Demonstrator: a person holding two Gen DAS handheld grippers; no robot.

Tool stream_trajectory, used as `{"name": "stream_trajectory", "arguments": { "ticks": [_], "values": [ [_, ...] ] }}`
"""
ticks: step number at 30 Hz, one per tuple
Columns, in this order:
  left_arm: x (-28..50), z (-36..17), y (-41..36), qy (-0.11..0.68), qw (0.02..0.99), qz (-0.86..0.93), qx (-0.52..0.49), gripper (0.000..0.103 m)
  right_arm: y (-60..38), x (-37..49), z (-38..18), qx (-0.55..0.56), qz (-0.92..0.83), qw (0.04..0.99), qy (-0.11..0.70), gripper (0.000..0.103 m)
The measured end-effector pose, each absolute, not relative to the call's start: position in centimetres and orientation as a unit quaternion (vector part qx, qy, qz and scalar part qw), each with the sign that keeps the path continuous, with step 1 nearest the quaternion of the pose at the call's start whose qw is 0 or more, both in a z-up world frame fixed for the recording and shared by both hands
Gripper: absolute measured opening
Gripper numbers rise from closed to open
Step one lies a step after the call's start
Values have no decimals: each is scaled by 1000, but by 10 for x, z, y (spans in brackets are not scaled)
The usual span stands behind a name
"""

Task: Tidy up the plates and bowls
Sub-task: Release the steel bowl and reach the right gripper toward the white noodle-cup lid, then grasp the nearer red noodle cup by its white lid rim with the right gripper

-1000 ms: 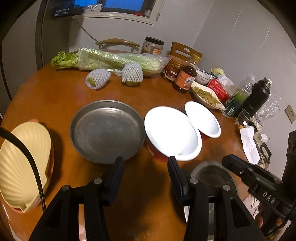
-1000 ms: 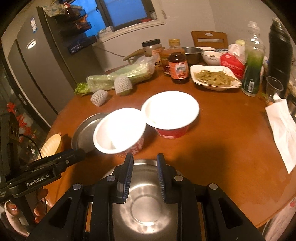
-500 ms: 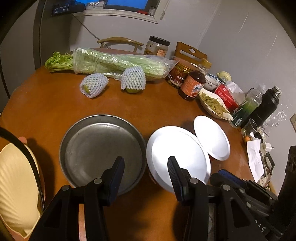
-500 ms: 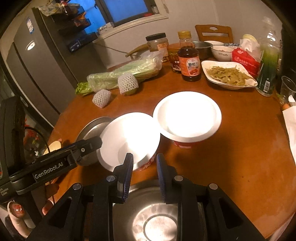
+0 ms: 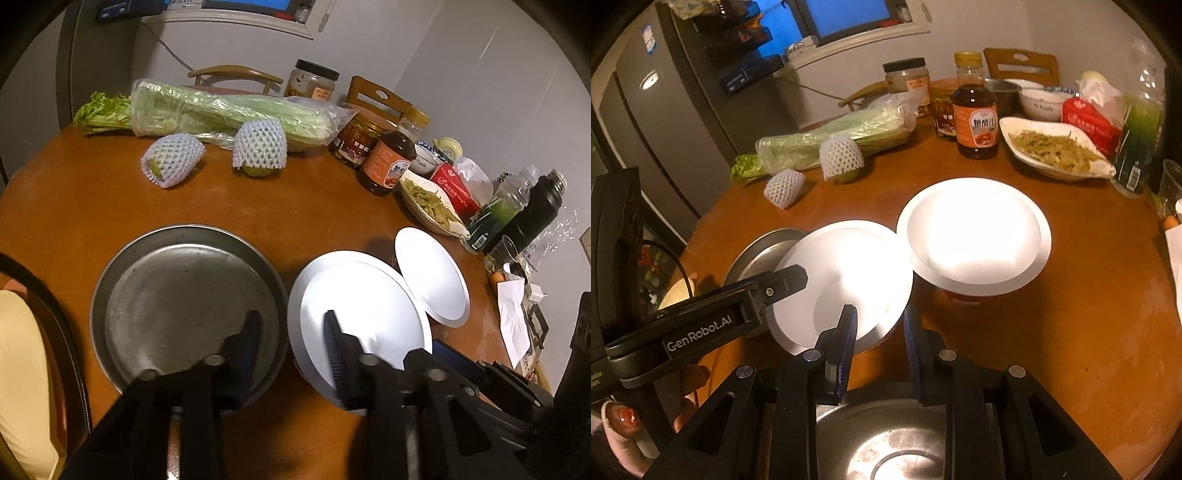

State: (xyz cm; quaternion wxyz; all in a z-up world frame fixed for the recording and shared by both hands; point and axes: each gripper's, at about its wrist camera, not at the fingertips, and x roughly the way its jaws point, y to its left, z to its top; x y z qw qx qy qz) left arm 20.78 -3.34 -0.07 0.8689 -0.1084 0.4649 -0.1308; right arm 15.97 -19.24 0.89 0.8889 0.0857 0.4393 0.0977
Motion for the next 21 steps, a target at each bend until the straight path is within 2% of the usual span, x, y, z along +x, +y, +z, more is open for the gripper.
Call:
{"name": "stream_trajectory", "arguments": {
  "ticks": [3,21],
  "values": [
    [206,-2,-38,465,869,-136,-103,22,-190,159,9,76,96,892,435,25],
    [174,32,-29,431,888,-132,-94,22,-178,140,32,62,115,903,409,24]
  ]
}}
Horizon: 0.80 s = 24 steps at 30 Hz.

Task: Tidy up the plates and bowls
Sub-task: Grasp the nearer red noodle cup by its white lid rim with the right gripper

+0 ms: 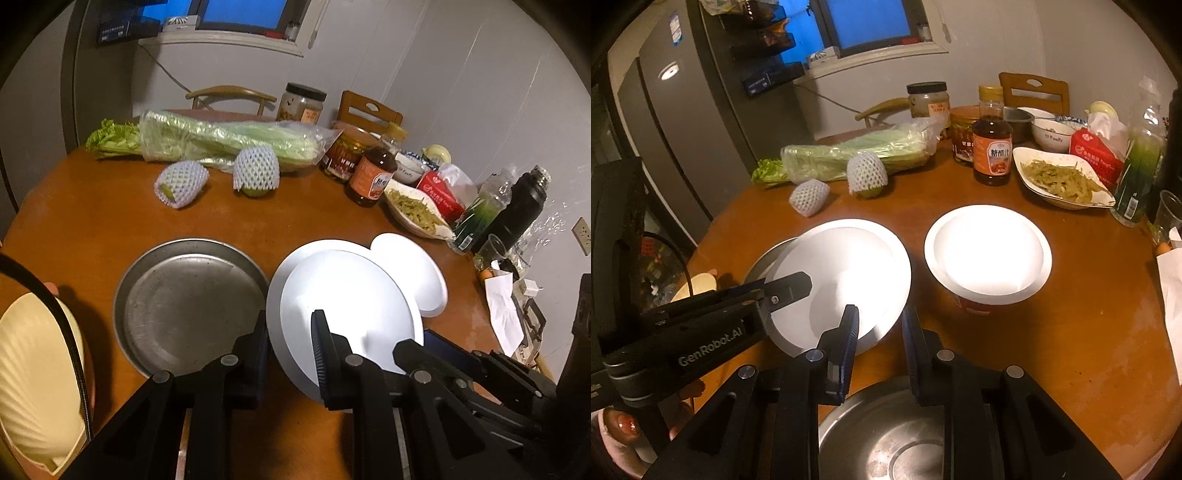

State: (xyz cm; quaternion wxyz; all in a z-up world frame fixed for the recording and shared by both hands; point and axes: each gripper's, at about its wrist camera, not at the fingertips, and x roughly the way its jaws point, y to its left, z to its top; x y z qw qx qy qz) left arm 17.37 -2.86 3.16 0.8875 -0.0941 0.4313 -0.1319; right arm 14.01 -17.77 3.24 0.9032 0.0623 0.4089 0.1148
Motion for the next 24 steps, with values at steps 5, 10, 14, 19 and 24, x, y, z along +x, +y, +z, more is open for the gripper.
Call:
{"name": "stream_trajectory", "arguments": {
  "ticks": [5,10,14,19,24],
  "values": [
    [162,42,-30,422,892,-136,-91,22,-178,131,39,62,116,906,402,24],
    [149,51,-39,415,895,-143,-83,22,-183,117,45,63,114,910,393,24],
    [138,56,-45,411,895,-155,-83,22,-191,103,51,65,111,915,383,24],
    [125,60,-56,408,895,-163,-75,22,-201,87,55,70,109,918,375,24],
    [113,61,-66,406,896,-169,-67,22,-210,73,56,68,107,920,372,24]
  ]
}}
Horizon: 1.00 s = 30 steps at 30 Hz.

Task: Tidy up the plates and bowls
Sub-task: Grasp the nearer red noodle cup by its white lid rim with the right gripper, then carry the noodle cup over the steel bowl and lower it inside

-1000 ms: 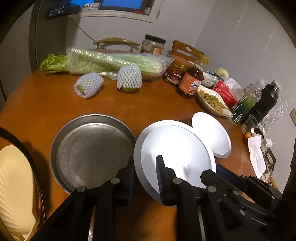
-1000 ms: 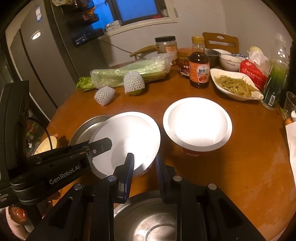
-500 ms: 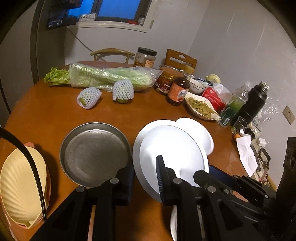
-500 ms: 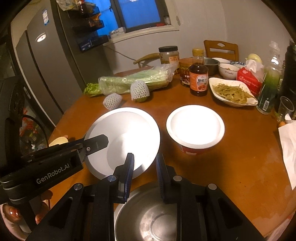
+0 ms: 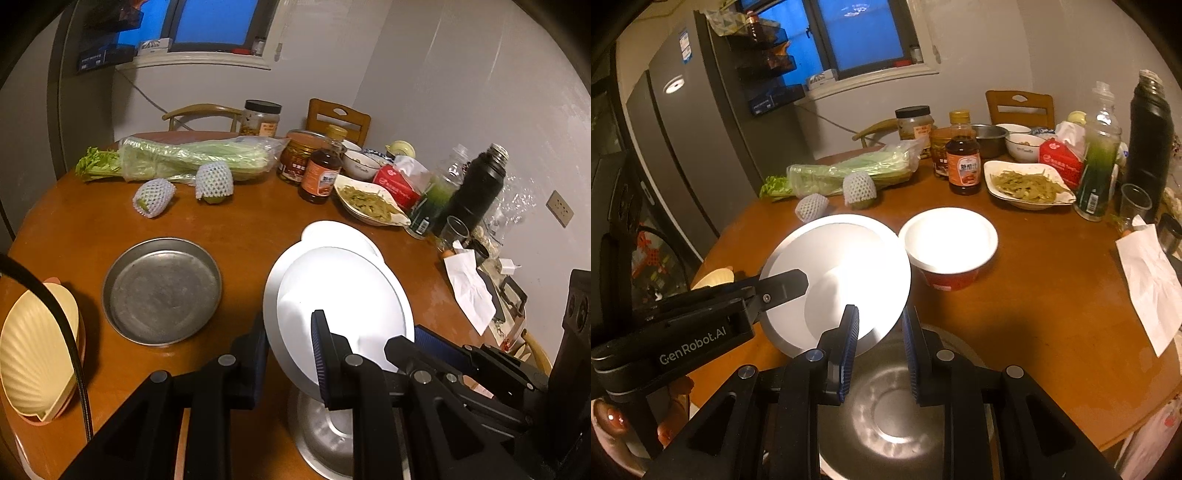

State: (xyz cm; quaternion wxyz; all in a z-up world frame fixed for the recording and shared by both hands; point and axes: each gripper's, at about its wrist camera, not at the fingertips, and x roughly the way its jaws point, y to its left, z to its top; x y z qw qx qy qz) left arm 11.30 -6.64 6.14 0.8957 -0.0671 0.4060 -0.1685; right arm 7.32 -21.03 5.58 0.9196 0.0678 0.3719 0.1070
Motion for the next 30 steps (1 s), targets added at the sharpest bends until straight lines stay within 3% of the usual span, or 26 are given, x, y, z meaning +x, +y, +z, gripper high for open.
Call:
{"name": "stream_trajectory", "arguments": {
  "ticks": [30],
  "values": [
    [76,19,-104,452,866,-212,-19,22,-249,20,22,68,99,906,407,24]
  ]
}}
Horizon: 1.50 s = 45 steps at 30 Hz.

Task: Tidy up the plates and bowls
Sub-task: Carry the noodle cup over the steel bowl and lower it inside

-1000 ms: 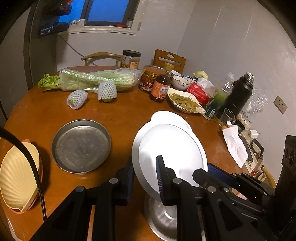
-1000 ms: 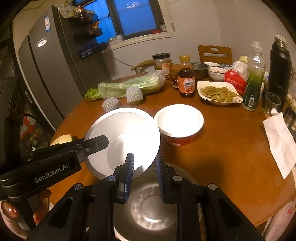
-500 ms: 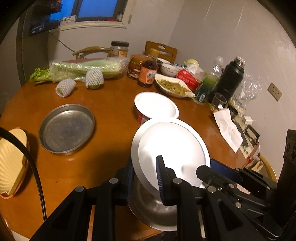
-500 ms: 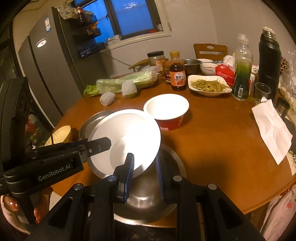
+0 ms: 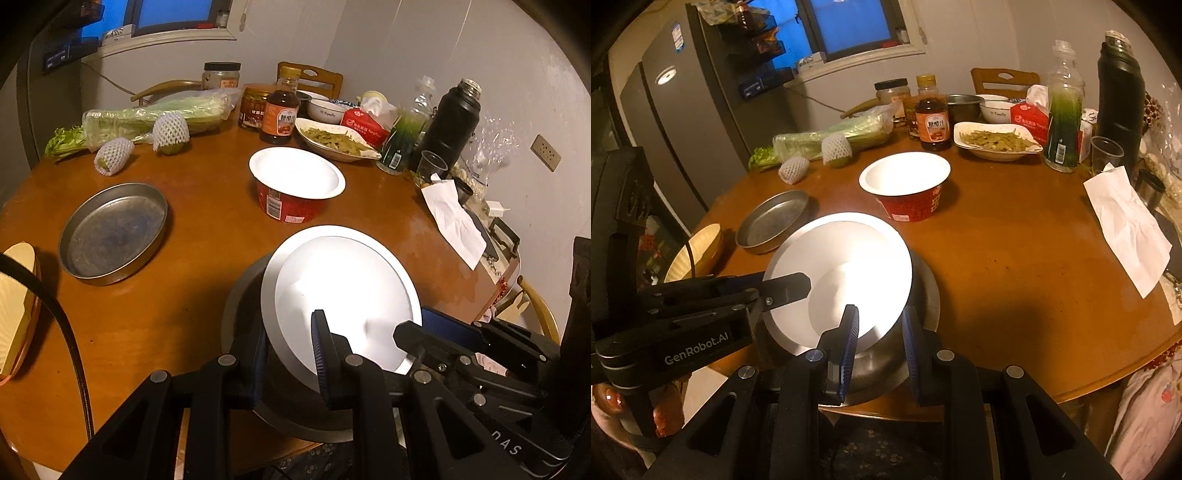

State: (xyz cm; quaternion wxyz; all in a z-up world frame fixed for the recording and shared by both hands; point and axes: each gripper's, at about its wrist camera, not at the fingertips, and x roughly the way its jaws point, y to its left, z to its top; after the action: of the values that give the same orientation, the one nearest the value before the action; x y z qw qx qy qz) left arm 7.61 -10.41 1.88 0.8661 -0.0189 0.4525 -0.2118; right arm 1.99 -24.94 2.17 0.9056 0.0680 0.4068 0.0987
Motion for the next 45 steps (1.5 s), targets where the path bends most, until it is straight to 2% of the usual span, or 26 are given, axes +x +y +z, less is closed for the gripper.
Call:
{"name": "stream_trajectory", "arguments": {
  "ticks": [33,45],
  "values": [
    [76,7,-98,464,861,-207,-11,23,-241,22,13,43,86,903,419,25],
    [73,12,-94,455,865,-210,-6,23,-239,23,18,33,73,905,417,29]
  ]
}}
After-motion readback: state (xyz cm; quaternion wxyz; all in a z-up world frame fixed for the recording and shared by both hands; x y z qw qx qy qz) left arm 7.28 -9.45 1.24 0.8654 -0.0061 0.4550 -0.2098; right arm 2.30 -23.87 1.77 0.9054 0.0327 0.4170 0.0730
